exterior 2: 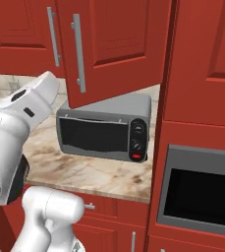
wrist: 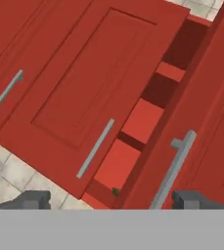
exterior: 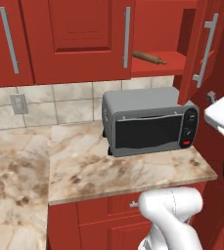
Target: Open the cabinet, retrieve the rolling pin, and place it next to the meat on the cutting board to prepare for tenderizing.
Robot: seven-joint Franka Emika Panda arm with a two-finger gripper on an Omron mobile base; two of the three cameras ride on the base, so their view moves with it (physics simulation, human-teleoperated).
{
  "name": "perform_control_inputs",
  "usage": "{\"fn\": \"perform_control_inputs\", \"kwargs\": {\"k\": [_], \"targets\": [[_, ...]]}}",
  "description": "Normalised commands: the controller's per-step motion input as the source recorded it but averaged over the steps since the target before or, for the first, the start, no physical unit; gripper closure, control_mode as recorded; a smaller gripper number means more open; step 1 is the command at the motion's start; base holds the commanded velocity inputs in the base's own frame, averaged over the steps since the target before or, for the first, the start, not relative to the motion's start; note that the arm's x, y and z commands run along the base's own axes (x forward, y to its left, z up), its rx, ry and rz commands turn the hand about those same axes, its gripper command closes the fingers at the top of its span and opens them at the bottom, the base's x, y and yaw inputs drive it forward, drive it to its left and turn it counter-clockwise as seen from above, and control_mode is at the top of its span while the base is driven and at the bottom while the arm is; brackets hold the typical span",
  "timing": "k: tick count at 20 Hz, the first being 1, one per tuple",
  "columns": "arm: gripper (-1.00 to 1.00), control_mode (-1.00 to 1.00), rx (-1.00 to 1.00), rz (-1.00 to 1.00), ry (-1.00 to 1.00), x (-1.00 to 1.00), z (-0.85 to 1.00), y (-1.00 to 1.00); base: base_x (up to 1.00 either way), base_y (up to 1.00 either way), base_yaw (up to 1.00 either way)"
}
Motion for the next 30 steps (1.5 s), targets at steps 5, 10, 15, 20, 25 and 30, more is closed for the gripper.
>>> {"fn": "perform_control_inputs", "kwargs": {"k": [5,10,15,20,25,30], "targets": [[-1.0,-1.0,-0.25,-0.35,0.01,0.01,0.0,0.62,0.0,0.0,0.0],[-1.0,-1.0,-0.24,-0.4,0.01,0.31,-0.06,0.61,0.0,0.0,0.0],[-1.0,-1.0,-0.23,-0.42,0.07,0.55,-0.21,0.47,0.0,0.0,0.0],[-1.0,-1.0,-0.17,-0.35,0.14,0.71,-0.2,0.13,0.0,0.0,0.0],[-1.0,-1.0,-0.11,-0.26,0.12,0.58,-0.18,0.0,0.0,0.0,0.0],[-1.0,-1.0,-0.06,-0.19,0.14,0.48,-0.08,-0.02,0.0,0.0,0.0]]}}
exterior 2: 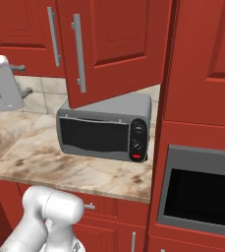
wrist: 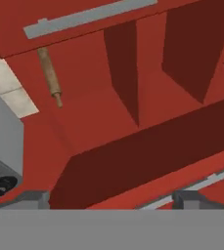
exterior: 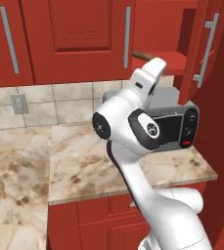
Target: Open the cabinet, retrieve the rolling pin, and place it next to the meat on the cutting board to prepare for tenderizing.
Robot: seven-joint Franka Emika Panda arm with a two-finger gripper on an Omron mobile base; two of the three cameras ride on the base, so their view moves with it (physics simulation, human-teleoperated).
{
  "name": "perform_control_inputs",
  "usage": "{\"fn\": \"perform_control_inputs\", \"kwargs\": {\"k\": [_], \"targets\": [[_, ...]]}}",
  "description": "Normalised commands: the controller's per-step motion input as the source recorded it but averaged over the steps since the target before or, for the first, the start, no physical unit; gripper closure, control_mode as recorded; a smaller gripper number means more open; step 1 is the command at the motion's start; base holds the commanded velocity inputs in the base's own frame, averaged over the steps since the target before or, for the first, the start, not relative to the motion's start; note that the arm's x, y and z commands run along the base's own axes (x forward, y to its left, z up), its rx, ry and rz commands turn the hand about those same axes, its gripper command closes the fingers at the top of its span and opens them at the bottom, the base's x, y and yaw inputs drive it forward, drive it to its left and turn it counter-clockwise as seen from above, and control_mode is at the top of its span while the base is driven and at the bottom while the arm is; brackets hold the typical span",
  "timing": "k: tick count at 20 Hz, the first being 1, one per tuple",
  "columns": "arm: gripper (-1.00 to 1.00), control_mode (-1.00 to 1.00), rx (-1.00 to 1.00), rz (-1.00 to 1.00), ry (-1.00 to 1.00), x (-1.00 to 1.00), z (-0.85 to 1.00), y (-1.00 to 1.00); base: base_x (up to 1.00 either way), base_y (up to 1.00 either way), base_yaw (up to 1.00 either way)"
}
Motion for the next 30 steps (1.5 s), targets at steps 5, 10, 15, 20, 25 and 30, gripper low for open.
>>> {"fn": "perform_control_inputs", "kwargs": {"k": [5,10,15,20,25,30], "targets": [[-1.0,-1.0,-0.02,-0.13,0.12,0.31,0.0,-0.24,0.0,0.0,0.0],[-1.0,-1.0,0.0,-0.08,0.08,0.21,0.0,-0.38,0.0,0.0,0.0],[-1.0,-1.0,0.0,-0.05,0.07,0.2,-0.01,-0.36,0.0,0.0,0.0],[-1.0,-1.0,0.0,-0.01,0.07,0.26,-0.03,-0.32,0.0,0.0,0.0],[-1.0,-1.0,0.0,0.0,0.06,0.17,-0.04,-0.38,0.0,0.0,0.0],[-1.0,-1.0,0.0,0.0,0.04,0.03,-0.01,-0.44,0.0,0.0,0.0]]}}
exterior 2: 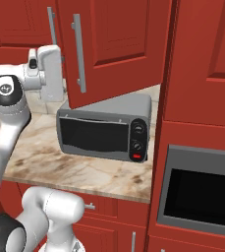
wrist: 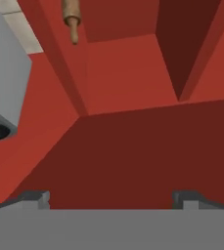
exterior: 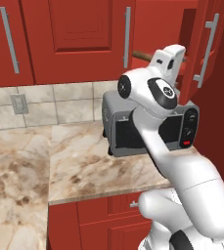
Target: Open the cabinet, retrieve the rolling pin, and place it next to the meat on the cutting board to prepare for tenderizing.
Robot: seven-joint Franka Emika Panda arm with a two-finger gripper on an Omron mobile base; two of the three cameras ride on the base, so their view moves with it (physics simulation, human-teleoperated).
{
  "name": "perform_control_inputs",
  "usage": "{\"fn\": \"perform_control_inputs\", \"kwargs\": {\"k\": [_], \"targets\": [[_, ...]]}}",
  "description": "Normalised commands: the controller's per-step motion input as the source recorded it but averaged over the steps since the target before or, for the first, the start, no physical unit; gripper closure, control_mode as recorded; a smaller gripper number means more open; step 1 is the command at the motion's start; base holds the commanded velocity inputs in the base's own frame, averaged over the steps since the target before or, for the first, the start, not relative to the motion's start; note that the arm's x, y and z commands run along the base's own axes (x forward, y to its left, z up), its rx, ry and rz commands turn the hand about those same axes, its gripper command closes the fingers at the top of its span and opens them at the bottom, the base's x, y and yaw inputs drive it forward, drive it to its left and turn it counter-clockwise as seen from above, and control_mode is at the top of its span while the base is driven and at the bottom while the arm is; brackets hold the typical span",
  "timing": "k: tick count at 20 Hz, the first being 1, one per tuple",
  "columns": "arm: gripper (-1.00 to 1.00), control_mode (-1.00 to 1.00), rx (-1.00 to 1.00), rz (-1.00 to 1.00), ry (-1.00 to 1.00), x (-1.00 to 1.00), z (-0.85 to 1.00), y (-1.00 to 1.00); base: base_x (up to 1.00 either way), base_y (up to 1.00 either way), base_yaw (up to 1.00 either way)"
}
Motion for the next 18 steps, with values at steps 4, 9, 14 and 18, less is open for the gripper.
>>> {"fn": "perform_control_inputs", "kwargs": {"k": [4,9,14,18], "targets": [[-1.0,-1.0,0.0,-0.01,0.04,-0.04,-0.07,-0.55,0.0,0.0,0.0],[-1.0,-1.0,0.0,-0.05,0.01,-0.34,-0.1,-0.72,0.0,0.0,0.0],[-1.0,-1.0,0.0,-0.07,0.0,-0.45,-0.09,-0.82,0.0,0.0,0.0],[-1.0,-1.0,0.01,-0.06,0.0,-0.28,-0.01,-0.84,0.0,0.0,0.0]]}}
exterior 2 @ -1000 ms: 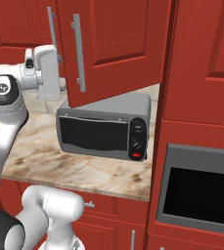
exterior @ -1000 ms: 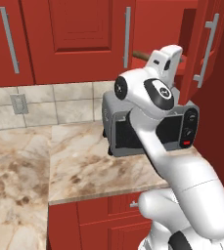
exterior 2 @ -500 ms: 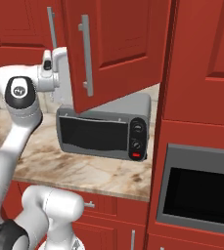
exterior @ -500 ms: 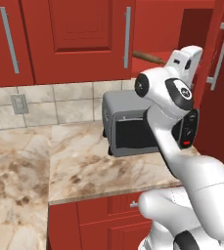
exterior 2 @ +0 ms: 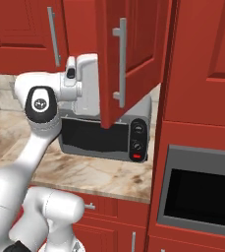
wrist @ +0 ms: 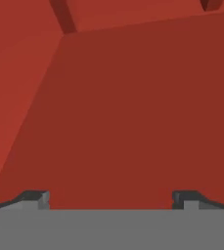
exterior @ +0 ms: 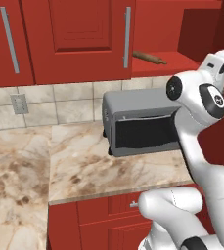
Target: Open the cabinet, retrieve the rolling pin, and place it next to the meat on the cutting board to prepare for tenderizing.
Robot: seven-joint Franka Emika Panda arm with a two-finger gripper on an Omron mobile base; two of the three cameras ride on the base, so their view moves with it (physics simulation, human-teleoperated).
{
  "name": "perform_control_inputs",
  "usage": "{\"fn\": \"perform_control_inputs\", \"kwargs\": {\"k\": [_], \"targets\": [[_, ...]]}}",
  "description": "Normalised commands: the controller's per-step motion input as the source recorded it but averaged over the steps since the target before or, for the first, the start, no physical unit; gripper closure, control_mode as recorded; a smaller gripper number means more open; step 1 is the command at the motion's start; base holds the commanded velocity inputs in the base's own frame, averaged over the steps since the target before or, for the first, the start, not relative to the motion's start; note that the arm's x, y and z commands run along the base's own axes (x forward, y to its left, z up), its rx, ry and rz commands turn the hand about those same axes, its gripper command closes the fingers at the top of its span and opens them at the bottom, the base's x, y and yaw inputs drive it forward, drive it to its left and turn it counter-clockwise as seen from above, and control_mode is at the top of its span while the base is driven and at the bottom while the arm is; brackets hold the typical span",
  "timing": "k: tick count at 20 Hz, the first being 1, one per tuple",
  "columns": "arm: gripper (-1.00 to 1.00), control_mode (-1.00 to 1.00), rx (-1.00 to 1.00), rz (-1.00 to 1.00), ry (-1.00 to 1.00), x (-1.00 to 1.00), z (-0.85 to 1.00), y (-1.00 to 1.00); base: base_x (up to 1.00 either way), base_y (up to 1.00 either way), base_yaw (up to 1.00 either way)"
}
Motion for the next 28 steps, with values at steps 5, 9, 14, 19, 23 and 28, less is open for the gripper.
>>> {"fn": "perform_control_inputs", "kwargs": {"k": [5,9,14,19,23,28], "targets": [[-1.0,-1.0,0.07,-0.02,0.0,-0.04,0.0,-0.85,0.0,0.0,0.0],[-1.0,-1.0,0.07,0.0,0.0,0.0,0.0,-0.79,0.0,0.0,0.0],[-1.0,-1.0,0.05,0.0,0.0,-0.14,0.0,-0.49,0.0,0.0,0.0],[-1.0,-1.0,0.02,0.06,0.0,-0.47,0.0,0.07,0.0,0.0,0.0],[-1.0,-1.0,0.06,0.12,0.0,-0.54,0.0,0.33,0.0,0.0,0.0],[-1.0,-1.0,0.1,0.16,-0.02,-0.5,0.0,0.52,0.0,0.0,0.0]]}}
